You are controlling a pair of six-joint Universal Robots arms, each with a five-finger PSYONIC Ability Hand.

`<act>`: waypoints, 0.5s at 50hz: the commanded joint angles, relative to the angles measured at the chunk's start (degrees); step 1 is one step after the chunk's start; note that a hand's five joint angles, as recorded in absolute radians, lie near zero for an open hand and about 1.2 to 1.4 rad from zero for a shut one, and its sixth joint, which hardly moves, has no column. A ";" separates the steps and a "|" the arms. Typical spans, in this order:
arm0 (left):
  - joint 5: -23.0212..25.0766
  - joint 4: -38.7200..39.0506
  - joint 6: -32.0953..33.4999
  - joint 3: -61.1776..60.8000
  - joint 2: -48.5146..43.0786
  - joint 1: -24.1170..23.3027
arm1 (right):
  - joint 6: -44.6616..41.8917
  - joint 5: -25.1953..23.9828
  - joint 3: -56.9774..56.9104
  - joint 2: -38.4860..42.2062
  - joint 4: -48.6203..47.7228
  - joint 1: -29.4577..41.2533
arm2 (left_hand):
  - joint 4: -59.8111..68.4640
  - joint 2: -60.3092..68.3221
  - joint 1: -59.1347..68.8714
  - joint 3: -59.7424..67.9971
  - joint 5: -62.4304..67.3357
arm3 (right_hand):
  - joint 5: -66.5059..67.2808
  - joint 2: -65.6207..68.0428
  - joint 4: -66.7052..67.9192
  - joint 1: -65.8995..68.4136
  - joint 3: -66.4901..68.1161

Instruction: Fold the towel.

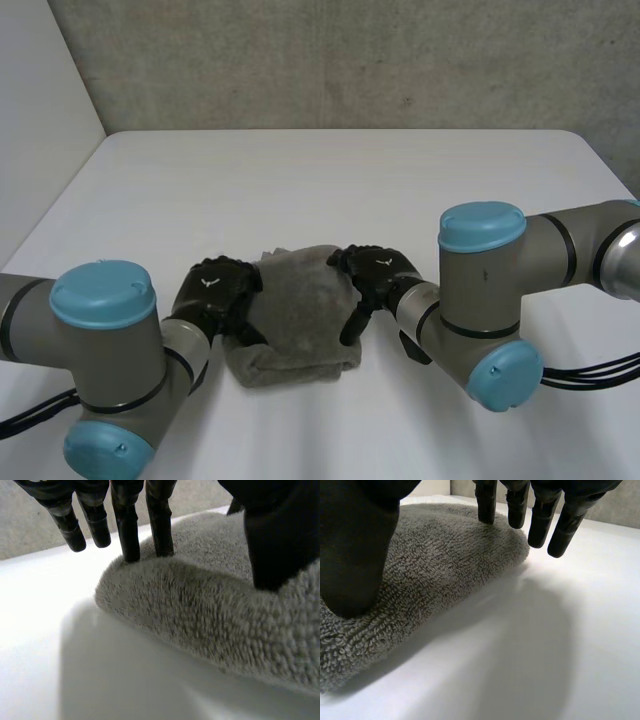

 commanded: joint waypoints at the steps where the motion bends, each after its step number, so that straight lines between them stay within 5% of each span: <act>1: -0.42 -0.31 -0.16 0.77 4.99 0.23 | 0.11 -2.18 2.95 -4.72 -0.29 0.17 | -3.11 -5.56 -4.73 -2.78 -3.29 | -3.59 -4.41 -4.37 -2.90 -2.69; 15: -0.86 -1.37 -2.00 7.45 12.92 0.76 | -2.97 -1.30 8.31 -24.58 -1.35 -7.12 | -3.11 -16.17 -15.34 -2.78 -13.89 | -3.59 -4.41 -4.37 -2.90 -2.69; 25: -4.80 -12.60 -6.66 17.11 14.06 3.22 | -3.06 9.85 9.28 -28.89 -1.08 -13.53 | -3.11 -16.33 -15.51 -2.78 -14.06 | -3.59 -4.41 -4.37 -2.90 -2.69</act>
